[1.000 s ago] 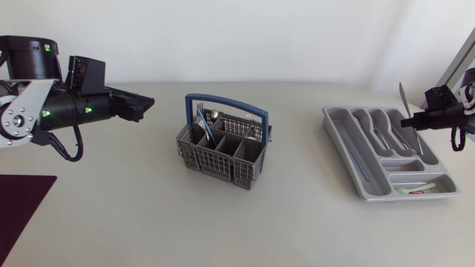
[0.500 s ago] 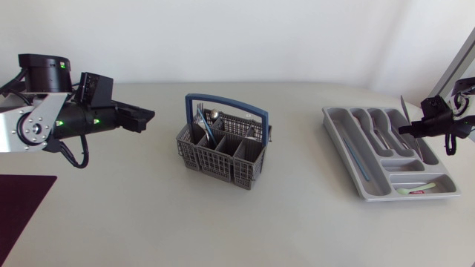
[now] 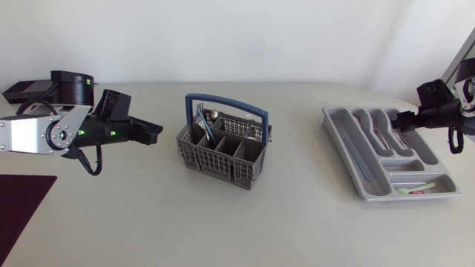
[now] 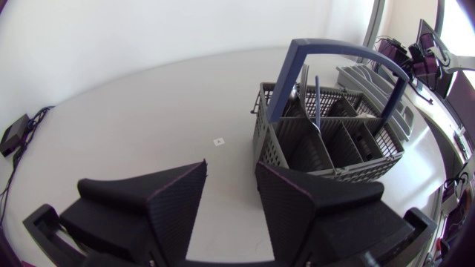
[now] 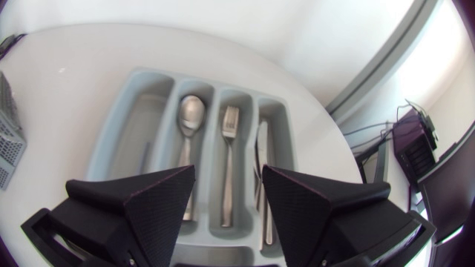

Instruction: Sort the cutlery from the basket into the organizer compartments.

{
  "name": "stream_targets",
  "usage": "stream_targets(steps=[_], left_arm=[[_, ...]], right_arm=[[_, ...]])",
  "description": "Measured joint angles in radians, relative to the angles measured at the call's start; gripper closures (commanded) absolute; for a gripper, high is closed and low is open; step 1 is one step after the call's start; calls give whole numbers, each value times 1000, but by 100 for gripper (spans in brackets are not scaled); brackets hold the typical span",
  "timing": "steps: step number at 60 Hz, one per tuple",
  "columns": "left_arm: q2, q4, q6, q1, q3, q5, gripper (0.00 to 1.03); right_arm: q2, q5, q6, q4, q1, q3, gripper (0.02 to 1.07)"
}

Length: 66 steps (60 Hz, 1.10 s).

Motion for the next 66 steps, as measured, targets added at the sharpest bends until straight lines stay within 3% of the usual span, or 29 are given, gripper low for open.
stream_targets(steps=[11,21,38,66], left_arm=[[53,14,0,-16,16,0,85],[95,18,0,-39,31,0,100],[144,26,0,-71,51,20,100],[238,-2,-4,-71,119,171,100]], right_arm=[[-192,-17,35,-19,197,-138,74],[-237,-19,120,-57,394,-184,102],[-156,-40,246,-64,609,-172,102],[16,-188,348,-65,700,-58,102]])
